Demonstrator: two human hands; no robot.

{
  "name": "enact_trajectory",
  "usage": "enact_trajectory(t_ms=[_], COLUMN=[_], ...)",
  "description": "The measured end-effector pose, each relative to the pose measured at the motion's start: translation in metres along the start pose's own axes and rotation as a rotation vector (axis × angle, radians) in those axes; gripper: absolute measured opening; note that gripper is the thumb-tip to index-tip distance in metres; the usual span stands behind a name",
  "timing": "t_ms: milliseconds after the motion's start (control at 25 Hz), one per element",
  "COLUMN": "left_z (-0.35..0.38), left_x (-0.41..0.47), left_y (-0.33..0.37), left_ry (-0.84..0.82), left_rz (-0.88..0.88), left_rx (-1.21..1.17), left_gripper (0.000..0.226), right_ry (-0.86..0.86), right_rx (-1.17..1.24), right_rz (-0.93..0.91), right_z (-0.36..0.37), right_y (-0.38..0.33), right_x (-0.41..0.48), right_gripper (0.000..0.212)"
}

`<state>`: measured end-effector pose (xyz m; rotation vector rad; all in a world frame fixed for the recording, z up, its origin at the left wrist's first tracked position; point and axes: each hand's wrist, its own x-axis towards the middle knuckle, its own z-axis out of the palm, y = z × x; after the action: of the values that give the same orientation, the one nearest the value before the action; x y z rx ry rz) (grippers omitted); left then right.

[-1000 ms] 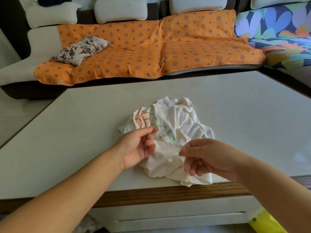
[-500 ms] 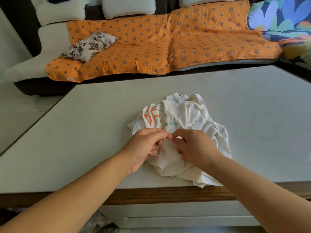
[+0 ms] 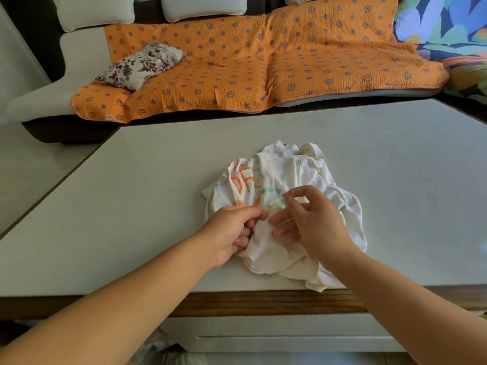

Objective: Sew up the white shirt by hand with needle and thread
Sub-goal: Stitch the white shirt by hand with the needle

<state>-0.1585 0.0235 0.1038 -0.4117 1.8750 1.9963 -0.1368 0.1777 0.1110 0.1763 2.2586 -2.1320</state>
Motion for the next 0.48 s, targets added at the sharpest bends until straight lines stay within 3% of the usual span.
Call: enact_trajectory(t_ms=[120,240,360,480], left_z=[-0.005,-0.007,-0.009,-0.004], left_x=[0.002,0.008,0.014,0.015], left_y=[0.002,0.003,0.008,0.011], left_ry=[-0.007,-0.021,-0.049,-0.051], left_rz=[-0.053,-0.117,-0.129,-0.056], left_rx=[-0.081,-0.237,-0.419,-0.335], left_gripper=[0.017,0.021,0.02,0.021], right_ry=[0.064,0.044,-0.009,0.012], right_rx=[0.122,0.496,0.824,0.848], right_rz=[0.156,0.302,0.378,0.387], right_z=[-0.007,-0.023,-0.034,-0.038], right_y=[0.002,0.005,0.008,0.011], right_x=[0.012,0.022,0.025,0.026], right_gripper=[0.01,0.003,0.016,0.012])
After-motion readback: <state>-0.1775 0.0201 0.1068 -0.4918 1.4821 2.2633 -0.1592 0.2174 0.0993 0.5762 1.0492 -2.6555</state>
